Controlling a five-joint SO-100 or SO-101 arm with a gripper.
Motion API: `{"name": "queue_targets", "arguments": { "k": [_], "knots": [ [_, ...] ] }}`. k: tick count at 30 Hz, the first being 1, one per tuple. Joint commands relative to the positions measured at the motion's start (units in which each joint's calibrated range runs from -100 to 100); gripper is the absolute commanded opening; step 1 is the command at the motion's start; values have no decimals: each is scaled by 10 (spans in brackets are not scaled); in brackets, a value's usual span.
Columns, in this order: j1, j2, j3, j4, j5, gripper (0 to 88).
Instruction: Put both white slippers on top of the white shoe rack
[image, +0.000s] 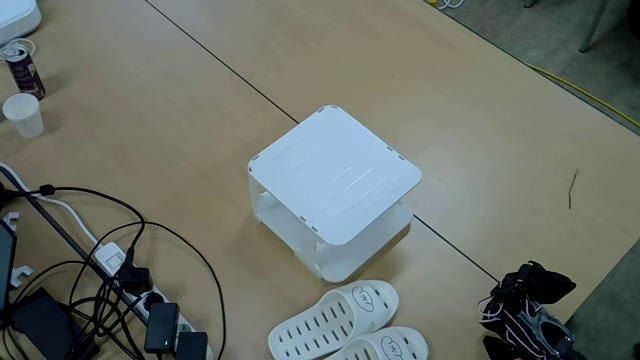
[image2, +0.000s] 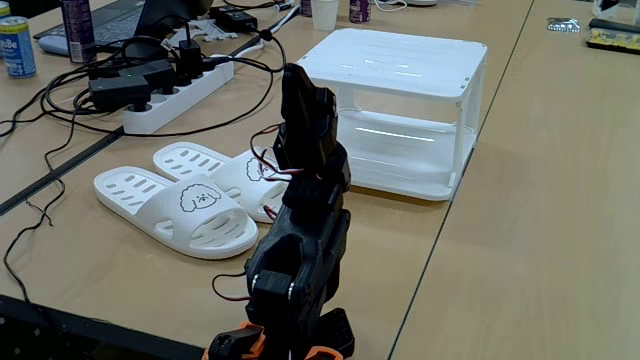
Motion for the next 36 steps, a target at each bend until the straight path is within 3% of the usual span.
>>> {"name": "queue_targets", "arguments": {
  "k": [1, 26, 32, 36],
  "knots": [
    [1, 0, 3, -2, 4, 7],
    [1, 6, 3, 4, 4, 7],
    [2, 5, -22, 153, 4, 7],
    [3, 10, -115, 313, 4, 7]
  ]
}}
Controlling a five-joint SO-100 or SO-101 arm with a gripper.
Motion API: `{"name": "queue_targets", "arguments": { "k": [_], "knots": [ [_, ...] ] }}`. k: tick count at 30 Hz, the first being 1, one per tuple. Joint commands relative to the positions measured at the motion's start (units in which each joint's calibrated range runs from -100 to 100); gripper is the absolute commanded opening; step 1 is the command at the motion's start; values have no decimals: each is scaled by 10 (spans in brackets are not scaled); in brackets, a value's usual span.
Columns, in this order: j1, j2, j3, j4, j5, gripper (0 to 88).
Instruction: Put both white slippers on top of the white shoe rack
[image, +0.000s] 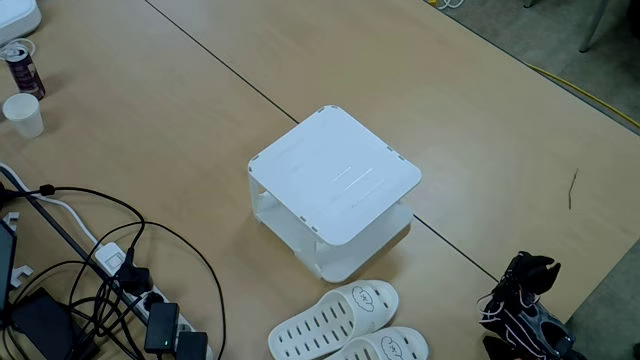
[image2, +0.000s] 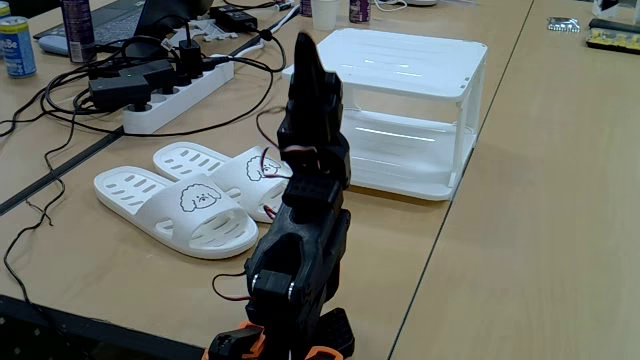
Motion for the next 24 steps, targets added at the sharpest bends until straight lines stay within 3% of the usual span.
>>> {"name": "queue_targets", "arguments": {
  "k": [1, 9, 13, 24],
  "knots": [
    [3, 10, -108, 174, 4, 7],
    [3, 12, -331, 583, 4, 7],
    [3, 14, -401, 721, 4, 7],
    [5, 280, -659, 765, 4, 7]
  ]
}}
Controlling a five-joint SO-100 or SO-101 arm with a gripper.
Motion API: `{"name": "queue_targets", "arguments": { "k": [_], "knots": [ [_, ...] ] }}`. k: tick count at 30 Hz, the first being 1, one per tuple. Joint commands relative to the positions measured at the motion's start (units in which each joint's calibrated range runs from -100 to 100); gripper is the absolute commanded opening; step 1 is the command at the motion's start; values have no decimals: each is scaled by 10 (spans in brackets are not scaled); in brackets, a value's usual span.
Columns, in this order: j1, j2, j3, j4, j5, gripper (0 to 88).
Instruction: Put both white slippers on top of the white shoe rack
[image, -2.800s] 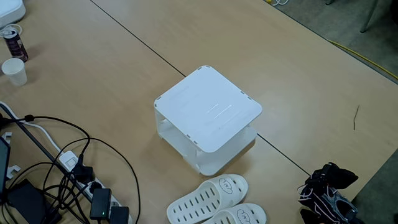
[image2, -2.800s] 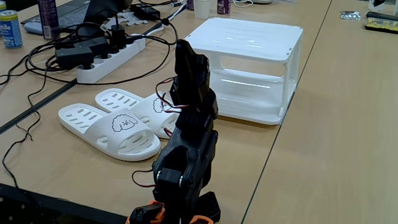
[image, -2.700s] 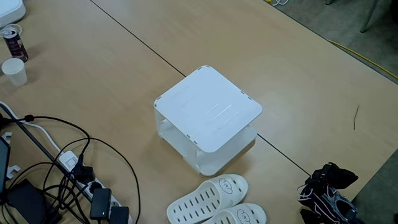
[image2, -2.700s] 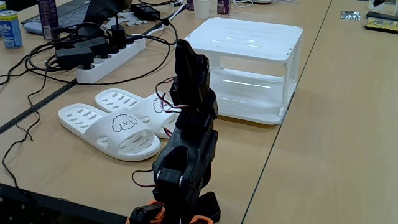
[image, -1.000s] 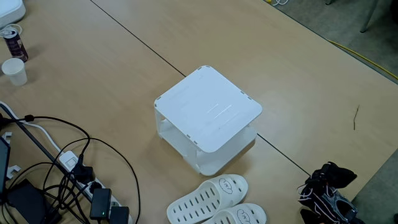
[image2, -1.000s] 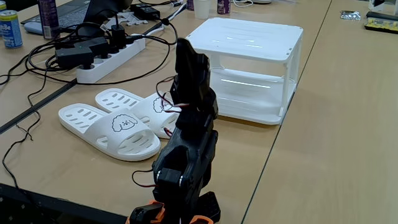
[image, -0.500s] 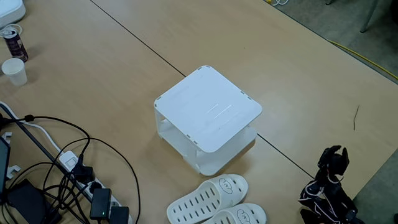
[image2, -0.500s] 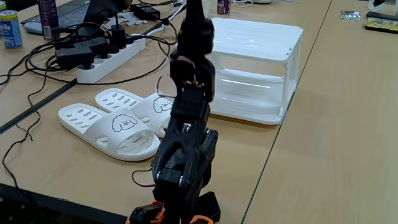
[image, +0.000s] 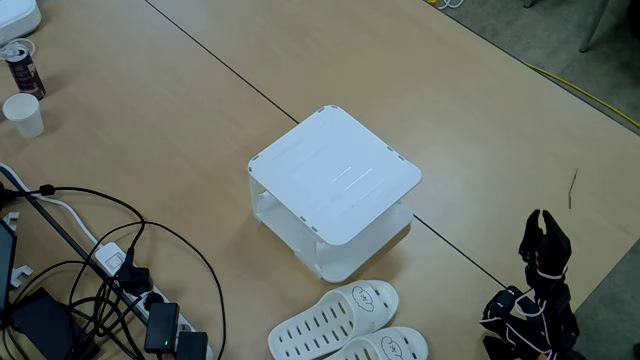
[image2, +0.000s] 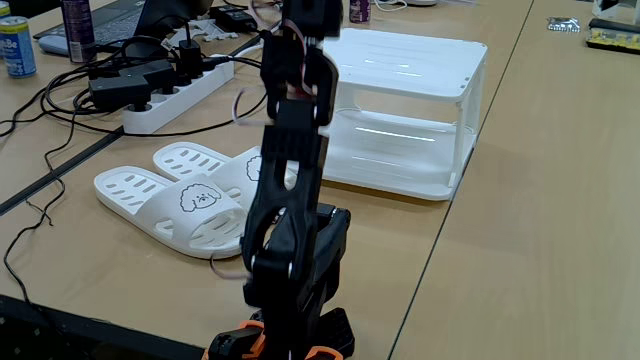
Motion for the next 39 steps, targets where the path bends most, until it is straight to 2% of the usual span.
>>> {"name": "queue_targets", "arguments": {
  "k": [1, 5, 13, 23, 31, 39],
  "knots": [
    [12, 155, -128, 26, 4, 7],
    [66, 225, -195, 153, 4, 7],
    [136, 241, -256, 425, 4, 7],
    [134, 241, -306, 795, 4, 7],
    [82, 308, -306, 942, 4, 7],
    [-11, 372, -268, 953, 4, 7]
  ]
}}
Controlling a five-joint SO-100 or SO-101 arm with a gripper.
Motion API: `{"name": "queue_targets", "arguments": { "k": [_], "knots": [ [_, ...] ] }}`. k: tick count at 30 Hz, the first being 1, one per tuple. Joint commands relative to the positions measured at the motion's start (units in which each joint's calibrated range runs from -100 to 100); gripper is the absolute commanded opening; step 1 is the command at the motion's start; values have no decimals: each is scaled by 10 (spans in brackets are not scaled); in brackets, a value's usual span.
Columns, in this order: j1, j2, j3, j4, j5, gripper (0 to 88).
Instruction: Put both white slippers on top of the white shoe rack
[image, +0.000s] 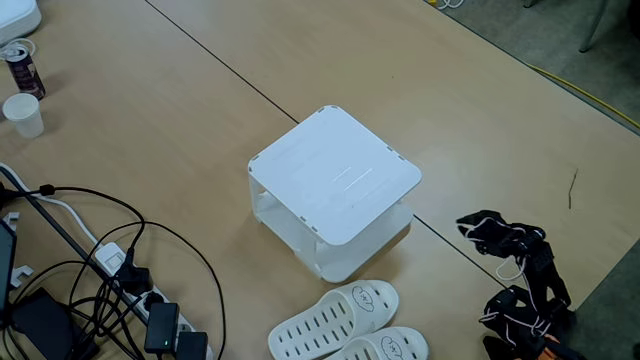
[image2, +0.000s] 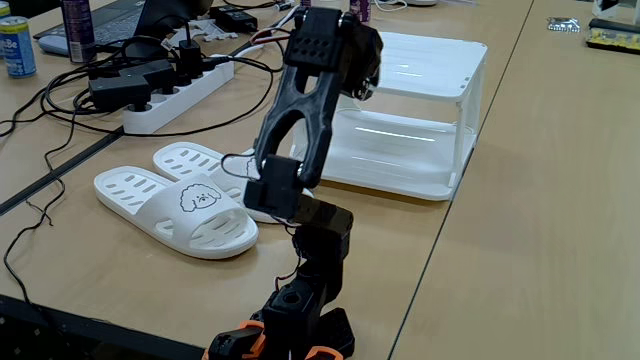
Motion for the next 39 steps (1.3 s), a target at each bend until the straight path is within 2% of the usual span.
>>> {"name": "queue_targets", "arguments": {
  "k": [1, 17, 25, 30, 39],
  "knots": [
    [-67, 20, 30, 2, 4, 7],
    [-406, 19, 128, -1, 4, 7],
    [-522, 18, 229, -5, 4, 7],
    [-550, 18, 258, -11, 4, 7],
    [-550, 21, 311, -212, 4, 7]
  ]
}}
